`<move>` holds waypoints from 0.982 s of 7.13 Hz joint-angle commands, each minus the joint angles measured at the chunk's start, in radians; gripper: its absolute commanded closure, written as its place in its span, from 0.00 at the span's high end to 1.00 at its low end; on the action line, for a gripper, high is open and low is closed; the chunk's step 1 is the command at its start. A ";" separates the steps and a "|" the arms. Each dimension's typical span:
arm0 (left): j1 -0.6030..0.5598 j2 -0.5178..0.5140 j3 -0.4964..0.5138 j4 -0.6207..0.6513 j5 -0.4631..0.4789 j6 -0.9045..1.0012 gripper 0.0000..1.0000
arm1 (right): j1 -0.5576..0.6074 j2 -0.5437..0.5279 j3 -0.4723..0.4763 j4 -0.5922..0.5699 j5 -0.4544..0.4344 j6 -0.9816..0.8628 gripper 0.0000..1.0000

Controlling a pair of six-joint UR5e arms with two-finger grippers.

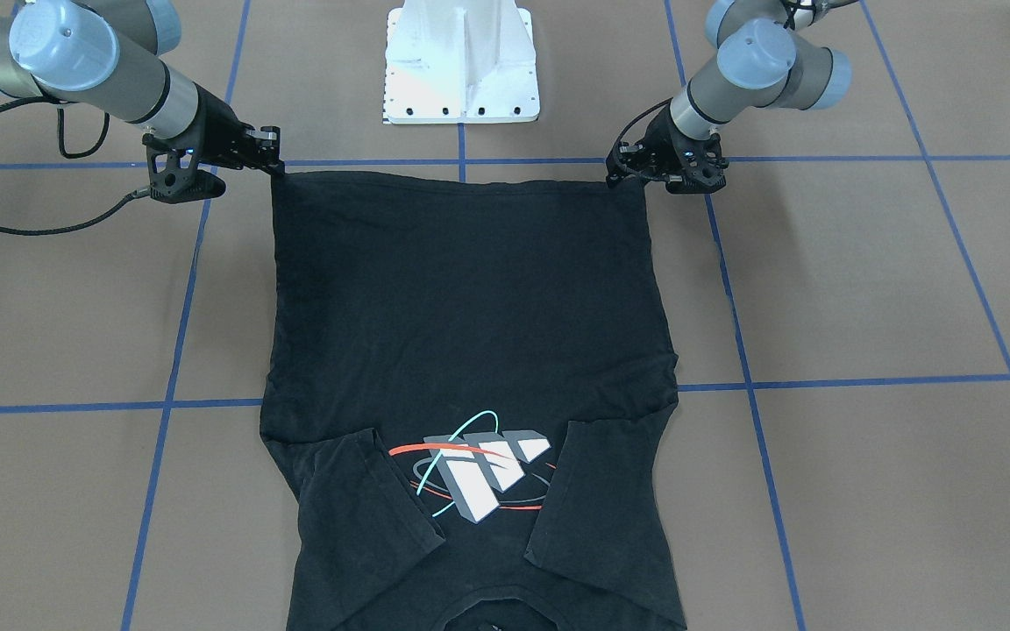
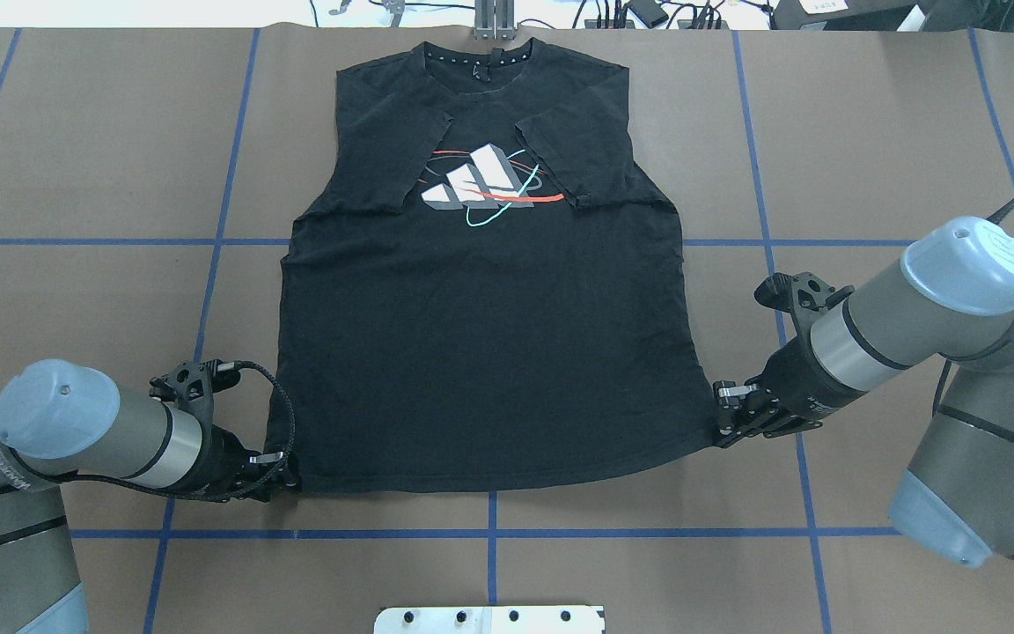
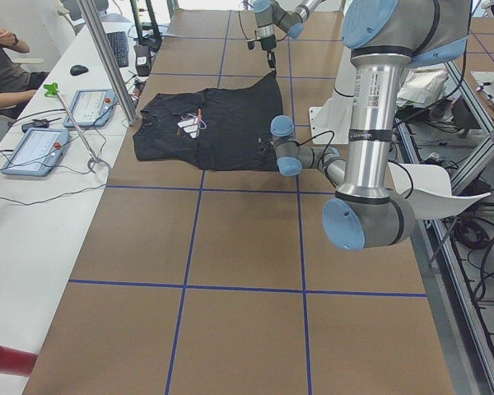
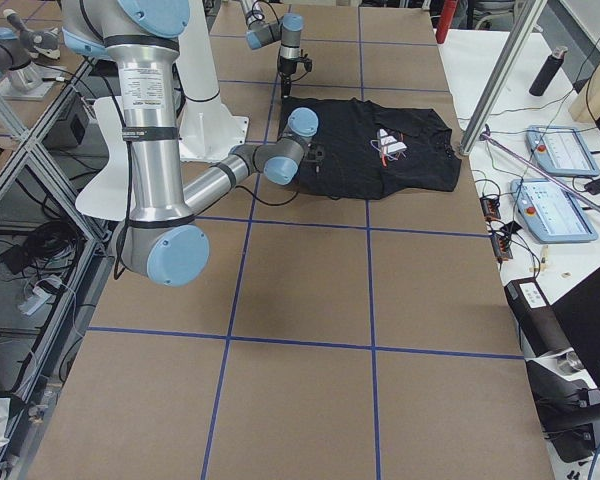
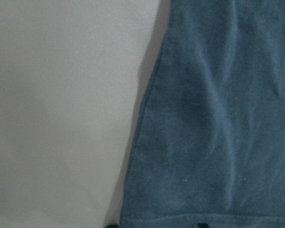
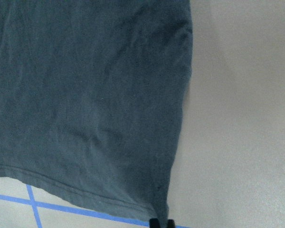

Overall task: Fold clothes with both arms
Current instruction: 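Grasp both hem corners nearest the robot with left and right grippers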

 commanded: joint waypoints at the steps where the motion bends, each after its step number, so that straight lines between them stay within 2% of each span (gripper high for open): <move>1: -0.004 0.000 -0.032 0.036 -0.002 0.000 0.00 | -0.001 -0.001 -0.001 0.000 0.000 0.000 0.00; 5: -0.021 0.009 -0.081 0.070 -0.005 0.000 0.00 | 0.004 -0.005 0.012 0.001 0.000 0.001 0.00; 7: -0.026 0.046 -0.156 0.070 -0.017 0.008 0.00 | 0.005 -0.052 0.069 0.001 0.025 0.003 0.00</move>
